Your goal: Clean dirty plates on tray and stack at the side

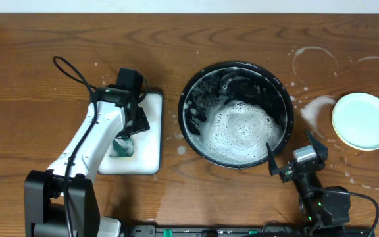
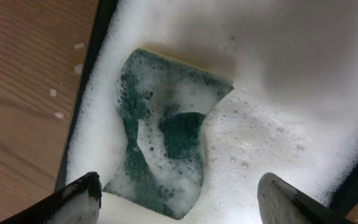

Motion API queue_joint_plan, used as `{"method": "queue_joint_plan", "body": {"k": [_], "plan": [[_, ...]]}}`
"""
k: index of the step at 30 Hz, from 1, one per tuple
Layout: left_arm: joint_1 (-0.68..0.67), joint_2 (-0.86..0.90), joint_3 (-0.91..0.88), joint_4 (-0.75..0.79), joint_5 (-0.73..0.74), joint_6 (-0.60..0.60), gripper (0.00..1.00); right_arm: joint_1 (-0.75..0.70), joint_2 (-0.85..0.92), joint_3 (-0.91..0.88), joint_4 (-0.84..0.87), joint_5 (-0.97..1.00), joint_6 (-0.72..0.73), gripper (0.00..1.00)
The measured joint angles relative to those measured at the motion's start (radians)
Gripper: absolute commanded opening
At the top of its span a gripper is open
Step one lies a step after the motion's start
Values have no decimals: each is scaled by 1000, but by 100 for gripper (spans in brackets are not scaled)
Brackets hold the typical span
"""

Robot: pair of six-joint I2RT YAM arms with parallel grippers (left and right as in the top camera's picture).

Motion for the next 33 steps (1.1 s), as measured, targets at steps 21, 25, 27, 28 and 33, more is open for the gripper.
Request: {"method": "queue_joint_plan", "body": {"k": [21, 25, 27, 28, 33], "plan": [[-45, -290, -96, 183, -19, 9, 82, 0, 0, 0, 0, 0, 0, 99], [-36, -507, -214, 425, -27, 60, 82, 0, 0, 0, 0, 0, 0, 99], [-23, -623, -291, 521, -27, 91, 82, 0, 0, 0, 0, 0, 0, 99], [-14, -679, -330, 561, -29, 105, 82, 0, 0, 0, 0, 1, 0, 99], [53, -945, -528, 702, -32, 142, 82, 0, 0, 0, 0, 1, 0, 99]]}}
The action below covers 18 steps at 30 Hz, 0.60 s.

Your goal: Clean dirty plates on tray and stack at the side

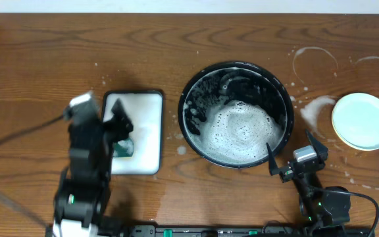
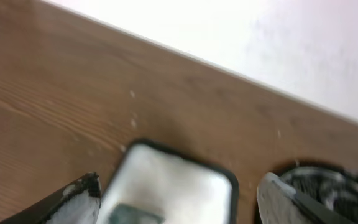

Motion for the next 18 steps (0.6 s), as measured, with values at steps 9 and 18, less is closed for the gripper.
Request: {"method": "queue_joint_plan", "body": {"k": [9, 18], "plan": [[86, -420, -285, 141, 6, 47, 82, 0, 0, 0, 0, 0, 0, 99], [87, -641, -489, 264, 8, 70, 82, 0, 0, 0, 0, 0, 0, 99]]}}
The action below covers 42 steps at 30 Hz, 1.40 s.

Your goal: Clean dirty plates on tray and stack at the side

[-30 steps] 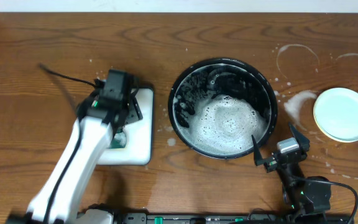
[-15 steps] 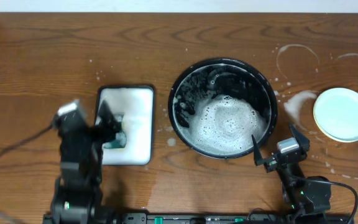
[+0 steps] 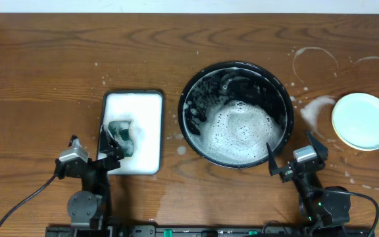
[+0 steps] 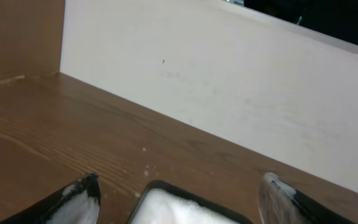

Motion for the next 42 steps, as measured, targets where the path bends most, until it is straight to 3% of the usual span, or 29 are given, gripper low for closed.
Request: {"method": "queue_joint_plan", "body": {"k": [4, 21, 42], "plan": [[0, -3, -66, 72, 0, 2, 82, 0, 0, 0, 0, 0, 0, 99], [0, -3, -78, -55, 5, 2, 82, 0, 0, 0, 0, 1, 0, 99], [0, 5, -73, -62, 8, 2, 82, 0, 0, 0, 0, 0, 0, 99]]}}
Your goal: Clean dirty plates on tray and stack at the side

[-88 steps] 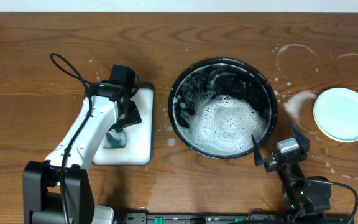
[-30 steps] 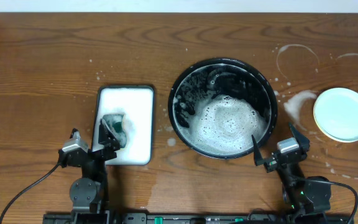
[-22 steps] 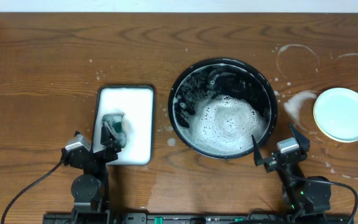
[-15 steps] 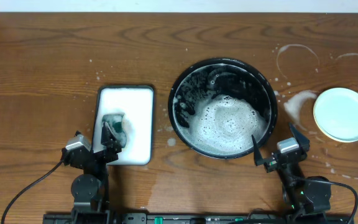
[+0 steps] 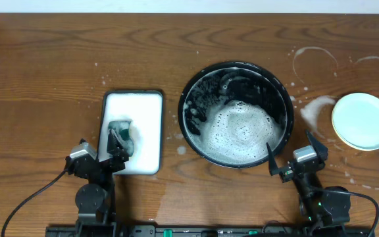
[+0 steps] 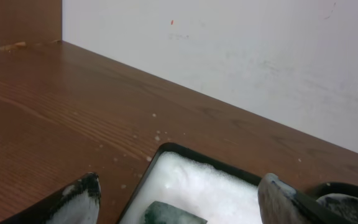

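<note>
A black tray (image 5: pixel 149 112) full of white foam lies left of centre, with a green sponge (image 5: pixel 120 135) in its near half. My left gripper (image 5: pixel 98 164) rests at the table's front edge just short of the tray, open and empty, with foam on its fingertips (image 6: pixel 82 194). The left wrist view looks over the tray's rim (image 6: pixel 166 149) and the sponge's top (image 6: pixel 173 214). A stack of clean white plates (image 5: pixel 364 120) sits at the far right. My right gripper (image 5: pixel 292 153) is parked near the front right, open, holding nothing.
A big black basin (image 5: pixel 278 92) of sudsy water stands in the middle between tray and plates; whatever lies under the suds is hidden. Foam splashes and wet rings mark the wood at the back right (image 5: pixel 318 105). A white wall runs along the table's far edge.
My left gripper has shifted slightly right at the table front, and its camera now shows more of the tray and the sponge's top. Sponge, basin, plates and right arm are unchanged.
My left gripper first hung open low over the sponge in the foamy tray. Then the arm was back toward the table front with nothing in its jaws, then folded at the front edge, where it stays. The sponge remained in the tray; the right arm never moved.
</note>
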Motion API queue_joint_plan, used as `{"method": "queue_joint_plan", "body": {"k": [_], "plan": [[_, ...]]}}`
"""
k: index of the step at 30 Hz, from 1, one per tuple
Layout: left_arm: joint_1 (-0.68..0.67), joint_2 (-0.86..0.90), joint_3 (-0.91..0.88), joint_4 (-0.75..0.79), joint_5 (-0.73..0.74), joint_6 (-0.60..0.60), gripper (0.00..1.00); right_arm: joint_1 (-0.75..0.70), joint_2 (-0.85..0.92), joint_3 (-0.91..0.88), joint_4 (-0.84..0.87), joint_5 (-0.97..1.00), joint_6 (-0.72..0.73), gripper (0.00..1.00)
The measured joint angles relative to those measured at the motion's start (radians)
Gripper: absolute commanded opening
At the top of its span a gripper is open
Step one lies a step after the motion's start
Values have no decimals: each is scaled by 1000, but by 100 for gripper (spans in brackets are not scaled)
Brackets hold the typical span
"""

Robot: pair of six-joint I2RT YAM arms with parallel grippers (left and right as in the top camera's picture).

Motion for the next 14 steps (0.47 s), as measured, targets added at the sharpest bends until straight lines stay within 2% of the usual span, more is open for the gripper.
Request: {"method": "queue_joint_plan", "body": {"k": [14], "plan": [[0, 0, 0, -2, 0, 0, 82, 0, 0, 0, 0, 0, -2, 99]]}}
